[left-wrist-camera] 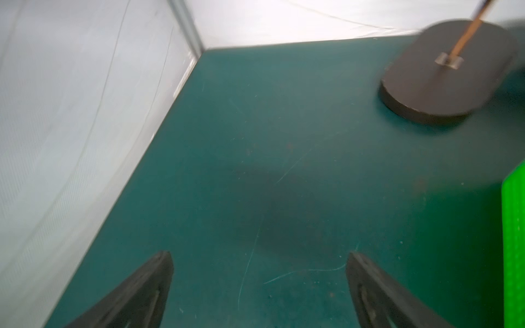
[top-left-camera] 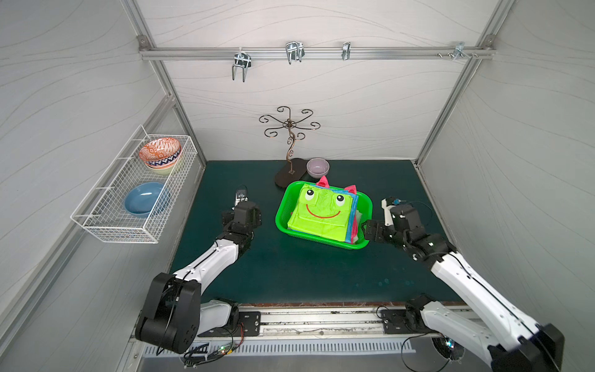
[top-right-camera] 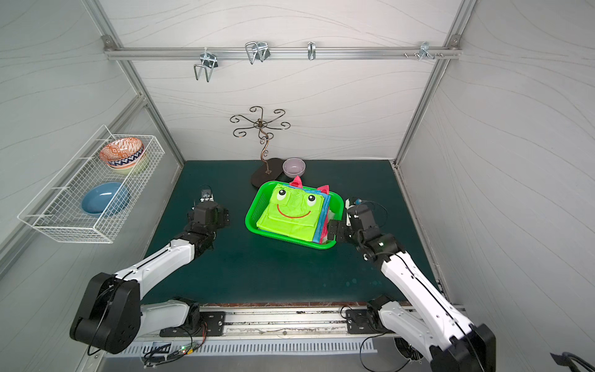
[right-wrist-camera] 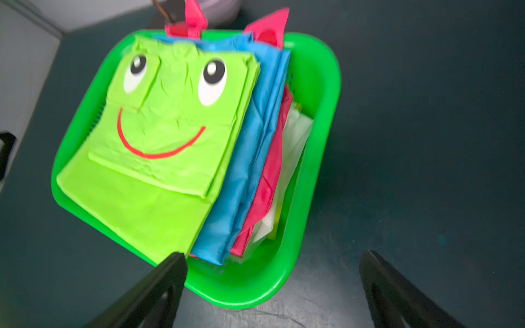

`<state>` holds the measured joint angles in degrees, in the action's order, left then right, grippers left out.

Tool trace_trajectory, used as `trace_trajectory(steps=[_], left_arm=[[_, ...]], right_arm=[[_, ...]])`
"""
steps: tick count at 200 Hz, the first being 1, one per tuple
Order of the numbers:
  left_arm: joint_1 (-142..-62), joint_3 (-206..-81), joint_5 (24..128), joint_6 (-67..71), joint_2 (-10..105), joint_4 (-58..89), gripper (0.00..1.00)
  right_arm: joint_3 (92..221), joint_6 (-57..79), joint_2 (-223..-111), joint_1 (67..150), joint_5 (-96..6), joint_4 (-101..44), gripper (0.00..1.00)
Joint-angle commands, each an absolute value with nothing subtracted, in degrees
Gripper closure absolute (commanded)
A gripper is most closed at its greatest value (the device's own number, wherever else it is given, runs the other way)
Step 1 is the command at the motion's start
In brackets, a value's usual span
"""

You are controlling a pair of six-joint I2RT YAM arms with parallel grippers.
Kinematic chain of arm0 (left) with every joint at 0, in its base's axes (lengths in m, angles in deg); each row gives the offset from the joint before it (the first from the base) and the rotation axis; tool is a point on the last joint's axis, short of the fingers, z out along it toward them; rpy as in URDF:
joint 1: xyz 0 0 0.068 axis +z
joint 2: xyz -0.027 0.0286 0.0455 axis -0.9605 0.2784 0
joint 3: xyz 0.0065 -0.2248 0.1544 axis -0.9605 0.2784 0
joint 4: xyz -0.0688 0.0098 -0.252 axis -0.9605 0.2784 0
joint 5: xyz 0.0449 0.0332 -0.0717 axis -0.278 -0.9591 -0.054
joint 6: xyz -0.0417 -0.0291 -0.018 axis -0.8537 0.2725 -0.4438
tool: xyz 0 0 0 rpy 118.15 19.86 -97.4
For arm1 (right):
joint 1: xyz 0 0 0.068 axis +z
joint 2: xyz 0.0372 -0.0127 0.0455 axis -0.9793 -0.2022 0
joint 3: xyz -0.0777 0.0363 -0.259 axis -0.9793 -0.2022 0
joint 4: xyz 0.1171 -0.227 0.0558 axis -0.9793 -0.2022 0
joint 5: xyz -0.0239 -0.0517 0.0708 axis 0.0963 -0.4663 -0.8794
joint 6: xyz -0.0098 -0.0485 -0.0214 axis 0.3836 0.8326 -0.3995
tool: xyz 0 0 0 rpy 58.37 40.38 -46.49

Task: Put the folded raincoat in the basket
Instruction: Move the basket to the center of the board, then reset both arms

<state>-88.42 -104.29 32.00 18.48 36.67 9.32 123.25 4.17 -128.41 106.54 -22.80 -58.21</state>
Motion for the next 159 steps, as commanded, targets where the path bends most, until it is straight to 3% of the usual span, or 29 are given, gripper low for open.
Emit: trace_trajectory(steps=[1, 37, 65, 71, 88, 117, 159], left_arm=[[-89.4, -105.2, 26.6, 28.1, 39.5, -8.0, 0.01], [-88.9, -101.9, 29.2, 26.8, 42.6, -14.8, 0.01], [-88.1, -98.4, 34.0, 27.7, 44.0, -19.5, 0.0], [-87.7, -97.7, 35.0, 28.0, 44.2, -20.7, 0.0], [-86.1, -96.5, 39.1, 27.4, 44.5, -21.7, 0.0], [-81.7, -95.1, 44.7, 23.5, 48.2, -24.9, 0.0], [-77.0, -93.2, 51.1, 19.2, 51.0, -29.9, 0.0]], right_arm=[[120.5, 5.7, -124.3, 106.6, -11.8, -52.1, 0.01], [110.8, 21.0, -124.4, 104.4, -1.0, -23.8, 0.01], [113.5, 21.8, -133.2, 95.2, -3.3, -22.4, 0.01], [113.2, 23.8, -135.2, 93.6, -6.4, -20.0, 0.01], [112.1, 32.6, -140.1, 88.0, -27.8, -16.5, 0.01], [105.6, 32.2, -147.1, 87.4, -25.6, -2.9, 0.01], [100.1, 30.1, -165.5, 83.2, -34.9, 22.9, 0.01]])
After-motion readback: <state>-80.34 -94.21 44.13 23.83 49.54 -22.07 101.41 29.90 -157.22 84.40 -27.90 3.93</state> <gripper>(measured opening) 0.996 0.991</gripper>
